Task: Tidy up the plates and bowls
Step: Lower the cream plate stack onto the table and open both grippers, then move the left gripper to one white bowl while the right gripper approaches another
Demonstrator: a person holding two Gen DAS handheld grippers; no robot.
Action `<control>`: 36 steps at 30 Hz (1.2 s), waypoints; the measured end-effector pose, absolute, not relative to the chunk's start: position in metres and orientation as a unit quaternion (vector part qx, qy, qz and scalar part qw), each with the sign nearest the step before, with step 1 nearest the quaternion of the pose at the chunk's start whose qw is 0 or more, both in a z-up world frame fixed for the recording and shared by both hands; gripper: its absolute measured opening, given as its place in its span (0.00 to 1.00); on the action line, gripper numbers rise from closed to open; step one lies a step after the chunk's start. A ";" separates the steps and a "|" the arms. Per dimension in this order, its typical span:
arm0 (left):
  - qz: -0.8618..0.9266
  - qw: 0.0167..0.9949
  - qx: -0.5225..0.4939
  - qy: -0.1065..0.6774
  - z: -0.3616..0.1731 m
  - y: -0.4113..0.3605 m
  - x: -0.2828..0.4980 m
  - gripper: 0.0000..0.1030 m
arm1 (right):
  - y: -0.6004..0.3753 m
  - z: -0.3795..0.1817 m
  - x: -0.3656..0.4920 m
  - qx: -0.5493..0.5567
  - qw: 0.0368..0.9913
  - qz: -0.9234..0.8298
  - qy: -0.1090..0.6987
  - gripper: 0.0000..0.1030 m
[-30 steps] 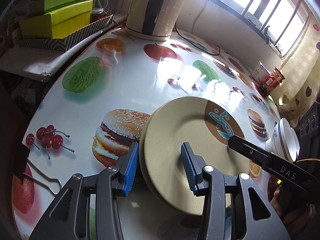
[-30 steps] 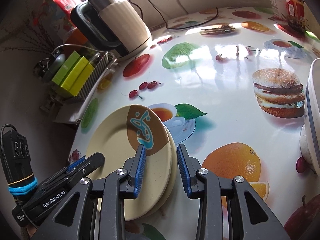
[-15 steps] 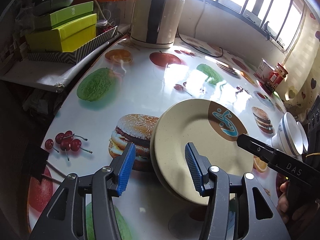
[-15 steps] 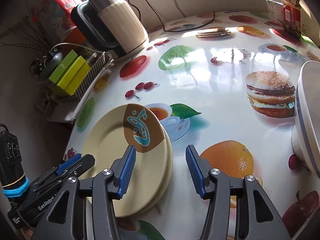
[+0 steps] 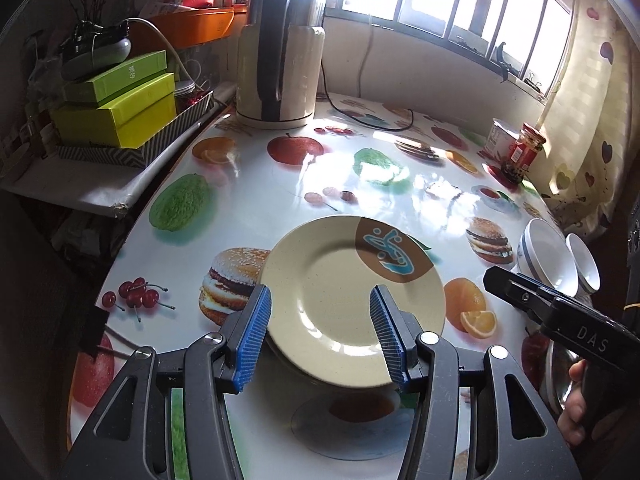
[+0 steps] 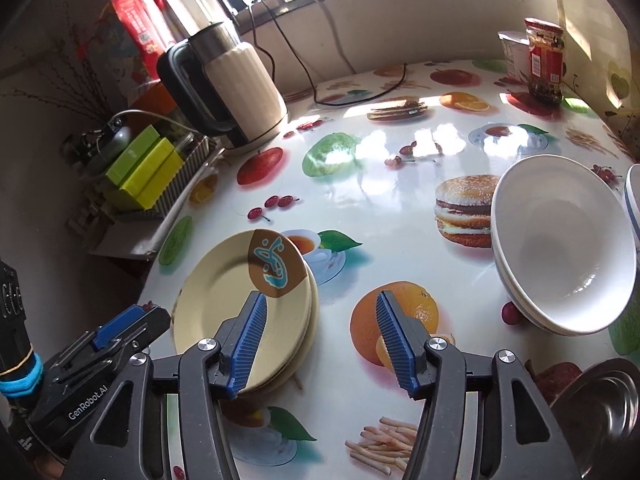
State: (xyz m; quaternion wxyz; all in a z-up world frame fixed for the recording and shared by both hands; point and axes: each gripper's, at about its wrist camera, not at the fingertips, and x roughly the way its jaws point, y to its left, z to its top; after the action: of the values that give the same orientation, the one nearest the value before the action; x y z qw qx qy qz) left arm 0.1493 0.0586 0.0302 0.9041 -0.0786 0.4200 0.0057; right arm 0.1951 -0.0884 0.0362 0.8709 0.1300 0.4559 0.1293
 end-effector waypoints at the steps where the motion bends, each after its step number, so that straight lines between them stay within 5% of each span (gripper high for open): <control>1: 0.003 0.906 -0.076 0.416 0.033 0.054 0.148 0.51 | -0.092 0.039 0.193 0.129 0.873 0.127 0.453 0.56; 36: -0.160 0.874 -0.045 0.457 0.029 -0.115 0.224 0.51 | -0.251 0.057 0.176 0.092 0.899 -0.028 0.426 0.57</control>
State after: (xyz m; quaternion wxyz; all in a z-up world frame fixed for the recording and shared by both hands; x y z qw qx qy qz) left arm 0.2242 -0.1153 0.0290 0.8737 -0.0453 0.4571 -0.1601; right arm 0.1762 -0.2510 0.0571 0.8995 0.0923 0.4263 -0.0276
